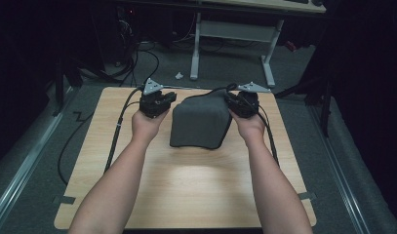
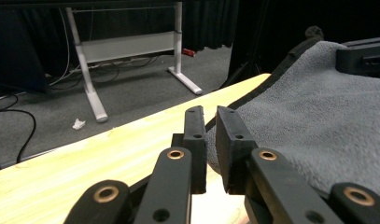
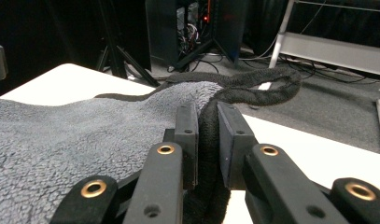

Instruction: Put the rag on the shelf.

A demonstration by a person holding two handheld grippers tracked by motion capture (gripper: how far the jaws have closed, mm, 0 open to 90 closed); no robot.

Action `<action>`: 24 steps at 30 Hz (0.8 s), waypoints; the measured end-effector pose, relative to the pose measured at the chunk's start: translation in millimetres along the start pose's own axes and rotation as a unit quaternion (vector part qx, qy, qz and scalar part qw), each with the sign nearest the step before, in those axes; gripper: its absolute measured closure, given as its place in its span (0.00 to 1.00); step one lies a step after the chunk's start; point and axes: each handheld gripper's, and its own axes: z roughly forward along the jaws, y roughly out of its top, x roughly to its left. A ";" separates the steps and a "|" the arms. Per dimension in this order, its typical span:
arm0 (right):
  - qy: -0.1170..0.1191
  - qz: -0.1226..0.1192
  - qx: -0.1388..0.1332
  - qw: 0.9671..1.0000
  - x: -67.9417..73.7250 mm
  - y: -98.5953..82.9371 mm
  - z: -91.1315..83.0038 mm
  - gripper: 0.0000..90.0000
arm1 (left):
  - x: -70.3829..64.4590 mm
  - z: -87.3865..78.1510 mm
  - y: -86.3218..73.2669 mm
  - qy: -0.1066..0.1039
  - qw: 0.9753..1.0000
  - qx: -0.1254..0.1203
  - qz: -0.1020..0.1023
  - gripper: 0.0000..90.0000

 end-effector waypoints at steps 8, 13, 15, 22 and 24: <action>-0.005 0.010 0.009 1.000 -0.1 5.2 6.3 0.74 | -3.2 -2.6 -11.0 0.001 1.000 0.006 -0.008 0.91; -0.022 -0.011 -0.002 1.000 2.2 10.9 -7.5 0.71 | -3.8 -7.5 -13.4 0.008 1.000 -0.003 -0.011 0.91; -0.026 -0.021 -0.011 0.999 3.8 9.8 -18.7 0.72 | -3.1 -11.3 -14.5 0.009 1.000 -0.005 -0.015 0.91; -0.031 -0.034 -0.023 0.999 10.2 -11.9 -56.2 0.72 | -8.0 -23.0 -20.9 0.014 1.000 -0.012 -0.010 0.90; -0.031 -0.038 -0.029 0.998 13.2 -18.2 -63.3 0.72 | -8.9 -26.9 -22.1 0.019 1.000 -0.010 -0.009 0.90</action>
